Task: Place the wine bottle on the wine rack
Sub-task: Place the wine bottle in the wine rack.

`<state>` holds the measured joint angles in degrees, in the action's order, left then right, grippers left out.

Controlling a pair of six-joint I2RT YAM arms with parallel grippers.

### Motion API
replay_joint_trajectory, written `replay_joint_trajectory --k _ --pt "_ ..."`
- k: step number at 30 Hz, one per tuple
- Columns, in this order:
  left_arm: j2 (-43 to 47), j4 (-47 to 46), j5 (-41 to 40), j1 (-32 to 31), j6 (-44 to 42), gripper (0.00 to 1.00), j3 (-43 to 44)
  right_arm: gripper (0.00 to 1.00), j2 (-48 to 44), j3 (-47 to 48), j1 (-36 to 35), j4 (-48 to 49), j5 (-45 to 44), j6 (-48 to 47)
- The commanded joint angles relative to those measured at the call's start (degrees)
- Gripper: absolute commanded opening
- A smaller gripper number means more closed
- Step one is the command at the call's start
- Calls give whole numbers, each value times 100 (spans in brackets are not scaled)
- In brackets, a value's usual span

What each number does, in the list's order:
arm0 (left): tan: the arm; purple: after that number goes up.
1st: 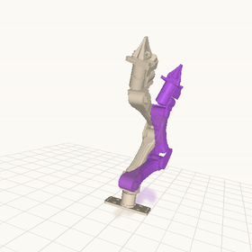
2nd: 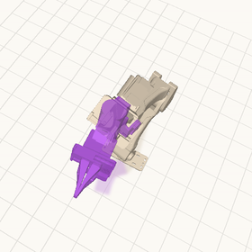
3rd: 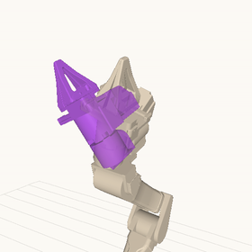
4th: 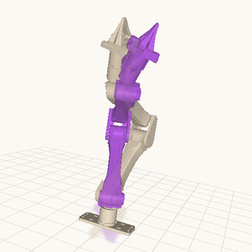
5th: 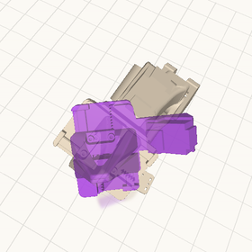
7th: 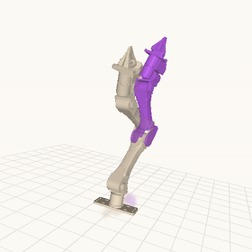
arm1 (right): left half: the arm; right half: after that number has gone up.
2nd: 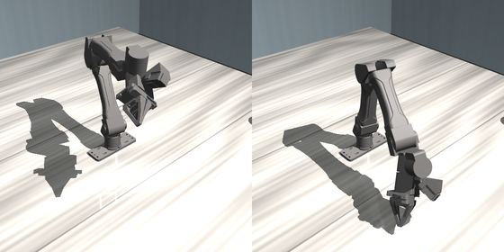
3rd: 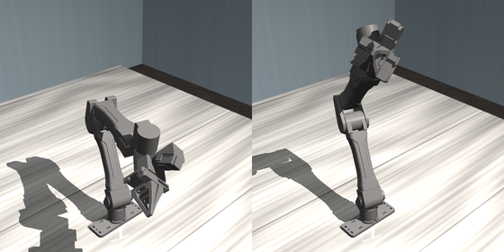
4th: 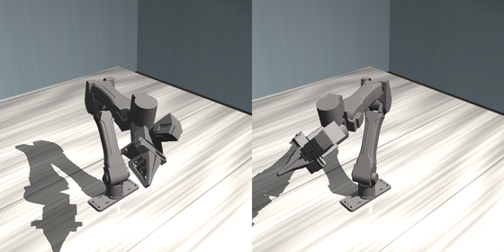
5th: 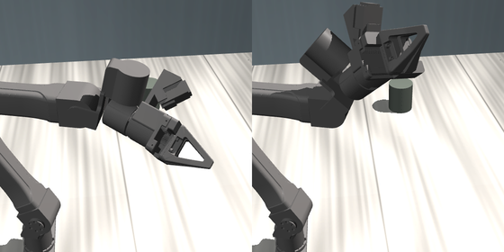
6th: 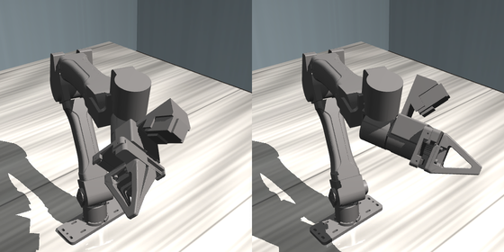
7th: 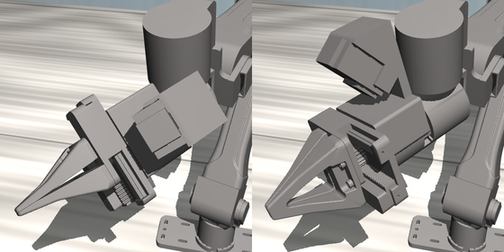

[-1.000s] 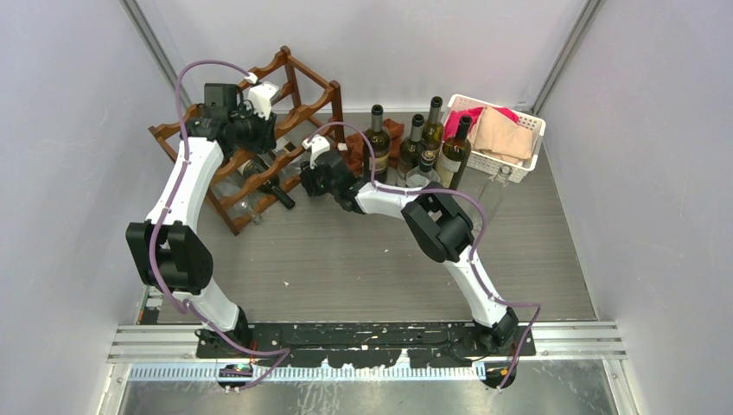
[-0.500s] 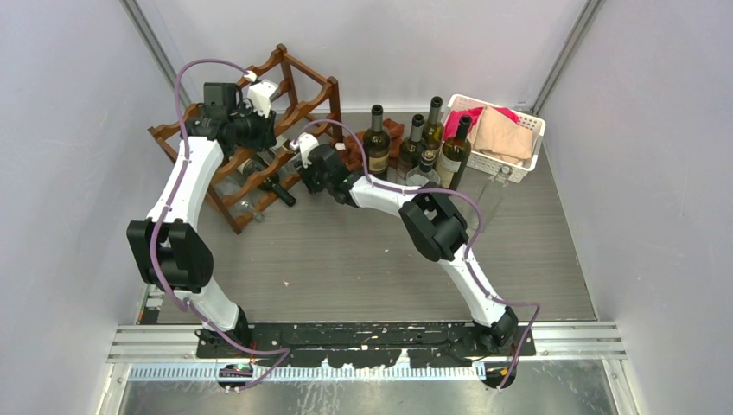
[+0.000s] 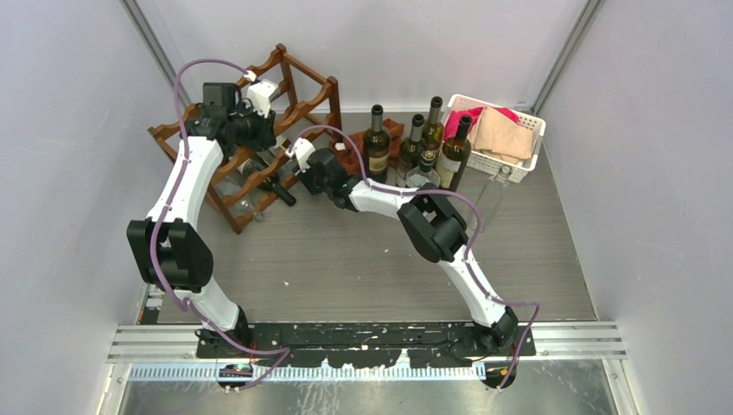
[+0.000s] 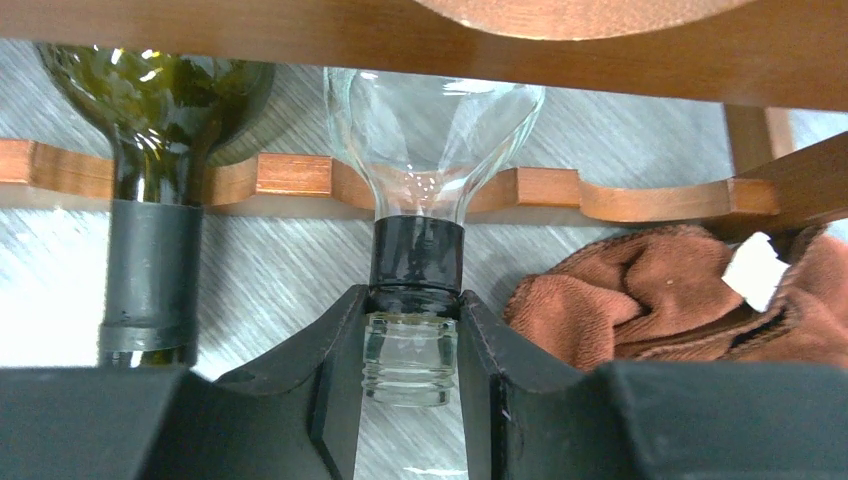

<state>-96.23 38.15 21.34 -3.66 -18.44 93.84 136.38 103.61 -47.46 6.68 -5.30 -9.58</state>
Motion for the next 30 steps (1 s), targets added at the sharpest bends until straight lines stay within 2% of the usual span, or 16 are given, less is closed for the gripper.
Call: replay_joint_trajectory --k 1,5,8,13,17,28,30 --pt "-133 530 707 -126 327 16 46 1 15 -369 -132 538 87 -1191" --pt "-147 542 779 -128 335 15 46 1 43 -449 -158 892 153 -1499" --pt "-142 548 817 -126 334 15 40 1 28 -431 -160 1083 182 -1225" --pt "-117 588 853 -126 325 15 5 1 -91 -504 -87 1651 263 -497" --pt "-139 579 903 -126 323 14 -28 1 -304 -1111 5 2893 899 126" --pt "-221 619 1027 -126 319 14 45 1 -203 -977 154 3169 850 2235" --pt "-223 638 1025 -126 305 14 46 1 -174 -1027 137 3318 974 2239"
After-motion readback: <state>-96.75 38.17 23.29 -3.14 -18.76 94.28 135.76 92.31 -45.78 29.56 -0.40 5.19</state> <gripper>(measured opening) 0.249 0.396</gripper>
